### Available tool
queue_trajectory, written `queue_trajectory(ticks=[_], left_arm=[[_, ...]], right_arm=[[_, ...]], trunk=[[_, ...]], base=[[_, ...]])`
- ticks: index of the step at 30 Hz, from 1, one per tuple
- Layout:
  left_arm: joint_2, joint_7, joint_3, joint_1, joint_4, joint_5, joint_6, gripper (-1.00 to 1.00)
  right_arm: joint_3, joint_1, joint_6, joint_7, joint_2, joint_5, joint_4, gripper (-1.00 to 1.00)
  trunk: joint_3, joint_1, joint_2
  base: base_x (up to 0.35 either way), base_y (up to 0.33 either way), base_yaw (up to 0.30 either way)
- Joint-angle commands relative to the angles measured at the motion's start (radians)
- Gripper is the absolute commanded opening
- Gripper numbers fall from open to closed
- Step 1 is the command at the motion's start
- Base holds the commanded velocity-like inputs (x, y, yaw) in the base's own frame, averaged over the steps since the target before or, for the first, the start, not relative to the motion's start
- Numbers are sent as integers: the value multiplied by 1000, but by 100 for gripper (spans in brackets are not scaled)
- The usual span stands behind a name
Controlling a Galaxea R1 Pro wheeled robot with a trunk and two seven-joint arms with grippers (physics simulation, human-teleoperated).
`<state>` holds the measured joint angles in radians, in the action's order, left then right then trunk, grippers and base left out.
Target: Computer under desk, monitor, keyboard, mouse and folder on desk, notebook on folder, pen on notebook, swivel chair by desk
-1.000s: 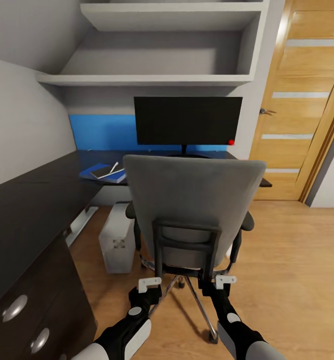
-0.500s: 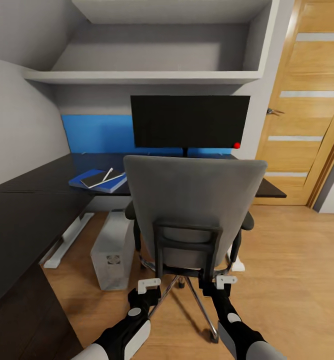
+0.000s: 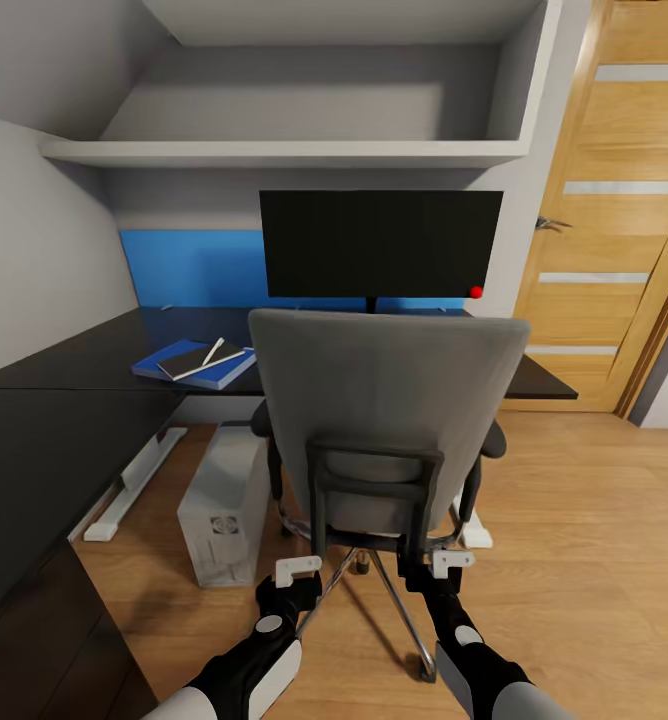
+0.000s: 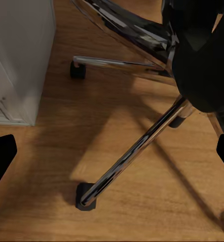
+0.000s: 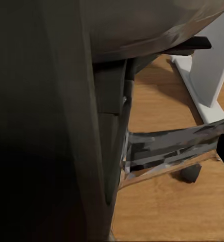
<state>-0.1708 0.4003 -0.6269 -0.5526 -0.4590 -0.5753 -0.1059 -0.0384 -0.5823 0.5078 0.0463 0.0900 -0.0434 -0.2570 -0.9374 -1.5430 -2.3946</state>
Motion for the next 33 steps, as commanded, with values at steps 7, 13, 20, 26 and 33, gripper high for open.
queue_trajectory(ticks=[7,13,20,26,33], left_arm=[[1,7,-9,-1,0,-11,-5,100],[1,7,-10,-1,0,-11,-5,100],[1,7,-10,-1,0,-11,-5,100],[2,7,-8,-1,0,-11,-6,100],[2,11,-8,-1,0,-10,-6,100]], right_arm=[[-5,-1,3,3,1,-4,1,100],[-4,-1,3,3,1,-4,1,100],[-4,-1,3,3,1,-4,1,100],[-4,-1,3,3,1,-4,1,100],[-3,-1,3,3,1,-4,1,100]], trunk=[[-1,1,0],[-1,1,0],[-1,1,0],[18,24,42],[40,50,91]], base=[[-279,-57,0],[-328,-72,0],[-332,-51,0],[-336,-4,0],[-305,0,0]])
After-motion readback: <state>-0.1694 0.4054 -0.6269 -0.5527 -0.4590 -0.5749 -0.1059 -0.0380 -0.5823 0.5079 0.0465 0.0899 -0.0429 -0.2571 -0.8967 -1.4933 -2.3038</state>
